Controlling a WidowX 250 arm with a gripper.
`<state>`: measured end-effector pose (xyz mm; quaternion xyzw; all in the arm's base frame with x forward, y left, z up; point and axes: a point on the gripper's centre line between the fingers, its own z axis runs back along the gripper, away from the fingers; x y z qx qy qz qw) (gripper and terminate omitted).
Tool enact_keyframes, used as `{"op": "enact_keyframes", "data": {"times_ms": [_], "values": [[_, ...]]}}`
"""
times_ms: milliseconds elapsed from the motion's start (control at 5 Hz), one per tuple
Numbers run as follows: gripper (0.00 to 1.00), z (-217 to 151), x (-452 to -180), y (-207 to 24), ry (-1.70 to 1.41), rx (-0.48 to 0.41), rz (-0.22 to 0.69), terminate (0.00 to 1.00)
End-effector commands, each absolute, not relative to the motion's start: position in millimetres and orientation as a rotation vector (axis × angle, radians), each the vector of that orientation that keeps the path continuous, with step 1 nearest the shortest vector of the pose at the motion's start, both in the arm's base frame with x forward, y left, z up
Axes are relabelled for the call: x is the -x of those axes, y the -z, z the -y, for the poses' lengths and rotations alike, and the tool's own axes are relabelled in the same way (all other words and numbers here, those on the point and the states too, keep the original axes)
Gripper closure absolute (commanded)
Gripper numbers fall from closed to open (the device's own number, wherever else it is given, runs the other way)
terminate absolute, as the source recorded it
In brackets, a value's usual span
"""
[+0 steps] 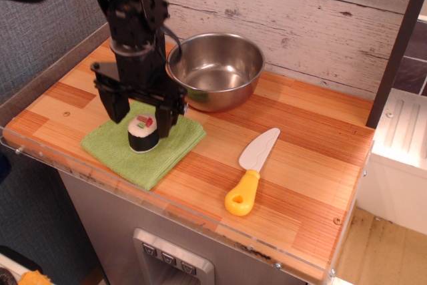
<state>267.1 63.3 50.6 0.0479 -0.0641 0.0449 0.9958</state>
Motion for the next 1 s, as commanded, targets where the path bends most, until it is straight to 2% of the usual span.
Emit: {"op": "enact_keyframes", "data": {"times_ms": [0,200,400,600,800], "values": [[0.00,-51.0,-271.9,-115.6,-0.125,0.019,0.238,0.00],[0.00,-45.3,-274.7,-115.7,-0.106,0.044,0.219,0.00],[0.00,-45.7,-276.1,-112.1,0.003,0.008,0.150,0.00],[0.00,-45.7,-276.1,-112.1,0.003,0.008,0.150,0.00],[0.00,-45.7,-276.1,-112.1,0.003,0.008,0.150,1.00]]}}
